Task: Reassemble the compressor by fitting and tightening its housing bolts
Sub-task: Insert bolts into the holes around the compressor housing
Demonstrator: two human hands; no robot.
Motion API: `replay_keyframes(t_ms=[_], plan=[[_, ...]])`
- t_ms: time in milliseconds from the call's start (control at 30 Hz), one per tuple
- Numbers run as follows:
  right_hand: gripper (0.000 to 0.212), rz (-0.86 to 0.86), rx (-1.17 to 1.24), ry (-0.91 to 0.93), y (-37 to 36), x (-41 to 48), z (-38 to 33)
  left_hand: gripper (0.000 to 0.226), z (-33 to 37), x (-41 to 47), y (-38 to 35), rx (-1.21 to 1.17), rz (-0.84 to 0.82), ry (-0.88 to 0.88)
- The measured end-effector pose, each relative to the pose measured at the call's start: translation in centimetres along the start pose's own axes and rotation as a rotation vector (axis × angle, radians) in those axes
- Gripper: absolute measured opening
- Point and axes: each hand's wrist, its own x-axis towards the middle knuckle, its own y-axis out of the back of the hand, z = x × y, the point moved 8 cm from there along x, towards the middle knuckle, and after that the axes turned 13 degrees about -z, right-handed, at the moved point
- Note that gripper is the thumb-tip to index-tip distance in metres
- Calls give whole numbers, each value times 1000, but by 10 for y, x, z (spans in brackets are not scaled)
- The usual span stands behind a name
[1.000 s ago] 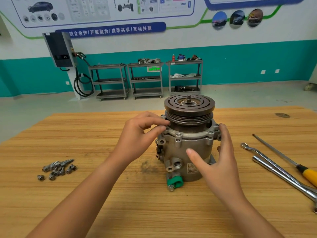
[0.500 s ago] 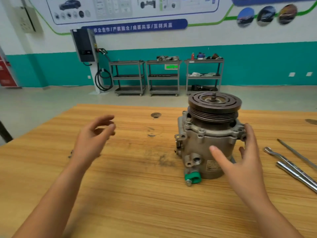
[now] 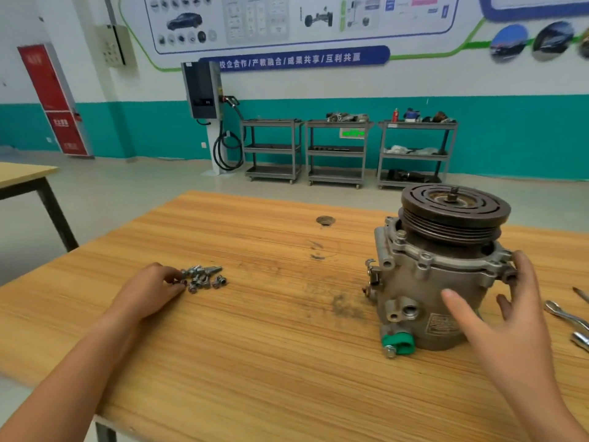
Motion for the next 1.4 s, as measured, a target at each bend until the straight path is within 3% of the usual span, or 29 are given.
replay_keyframes(t_ms=[267,333,400,467,500,600,767,1033,1300,1400], plan=[[95,-38,37,-21,-1,-3,-3,11,9,-24,4,-54,156,-81],[96,-46,52,-21,-2,-4,-4,3,37,-40,22,-309,274,-156],[95,-53,65,-20,-2,-4,-5,10,87,-58,34,-755,257,-280],[95,-58,70,-18,-1,-4,-6,9,163,-79,34,-1201,22,-477],[94,-59,74,-20,-1,-5,-6,11,204,-92,33,-1288,-111,-571],[94,-64,98,-20,0,-5,-6,12,297,-122,29,-1119,-324,-776],[94,-71,114,-13,1,-4,-8,15,342,-118,12,-1001,-384,-756],[93,-86,130,-22,2,-4,-9,16,335,-105,15,-841,-291,-680],[92,-85,113,-28,3,-5,-10,16,347,-107,19,-541,-276,-743],[92,-86,106,-27,3,-5,-11,13,348,-112,21,-380,-170,-784]])
